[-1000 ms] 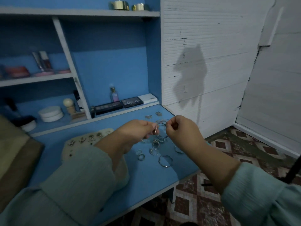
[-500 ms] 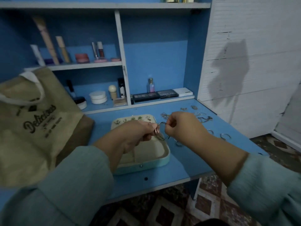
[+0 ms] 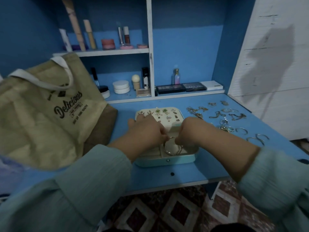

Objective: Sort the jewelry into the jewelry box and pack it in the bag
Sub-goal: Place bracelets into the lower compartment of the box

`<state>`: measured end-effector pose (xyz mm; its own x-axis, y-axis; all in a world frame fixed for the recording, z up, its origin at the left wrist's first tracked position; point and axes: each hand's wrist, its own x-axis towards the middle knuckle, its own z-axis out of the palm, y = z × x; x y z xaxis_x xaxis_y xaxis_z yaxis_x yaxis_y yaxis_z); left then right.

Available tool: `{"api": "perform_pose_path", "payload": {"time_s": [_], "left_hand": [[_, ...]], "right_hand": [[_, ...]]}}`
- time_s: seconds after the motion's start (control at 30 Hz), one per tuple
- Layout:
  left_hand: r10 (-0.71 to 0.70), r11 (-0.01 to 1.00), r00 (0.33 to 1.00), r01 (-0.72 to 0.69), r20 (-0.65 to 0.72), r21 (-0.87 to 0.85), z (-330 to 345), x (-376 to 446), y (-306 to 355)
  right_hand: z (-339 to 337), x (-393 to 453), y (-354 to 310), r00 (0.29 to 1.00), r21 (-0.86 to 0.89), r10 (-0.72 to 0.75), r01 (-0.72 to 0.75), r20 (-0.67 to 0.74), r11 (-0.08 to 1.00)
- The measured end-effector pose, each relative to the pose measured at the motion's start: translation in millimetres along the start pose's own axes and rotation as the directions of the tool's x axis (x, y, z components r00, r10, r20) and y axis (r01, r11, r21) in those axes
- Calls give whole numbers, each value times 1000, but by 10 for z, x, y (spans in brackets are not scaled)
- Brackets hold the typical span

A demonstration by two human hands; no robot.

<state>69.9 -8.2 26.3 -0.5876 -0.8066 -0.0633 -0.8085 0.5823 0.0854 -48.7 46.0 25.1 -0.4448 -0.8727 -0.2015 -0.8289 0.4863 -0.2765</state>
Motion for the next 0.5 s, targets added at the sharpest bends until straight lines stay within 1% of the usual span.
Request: {"api": "perform_pose_path", "payload": {"time_s": [0.1, 0.17, 0.23, 0.37, 0.5], "left_hand": [[23, 994, 999, -27, 43, 105, 17, 24, 12], [3, 993, 997, -12, 72, 121, 72, 67, -22], [-27, 994, 997, 20, 67, 111, 109, 96, -42], [5, 979, 997, -20, 73, 201, 56, 81, 36], [-32, 970, 992, 3, 120, 241, 24, 103, 107]], "right_hand": [[54, 8, -3, 1000, -41, -3, 5, 30, 999], [92, 7, 4, 999, -71, -16, 20, 46, 997], [110, 6, 14, 999, -78, -28, 32, 43, 996], [115, 31, 29, 998, -67, -54, 57, 44, 996], [109, 24, 50, 997, -57, -71, 74, 42, 996]]}}
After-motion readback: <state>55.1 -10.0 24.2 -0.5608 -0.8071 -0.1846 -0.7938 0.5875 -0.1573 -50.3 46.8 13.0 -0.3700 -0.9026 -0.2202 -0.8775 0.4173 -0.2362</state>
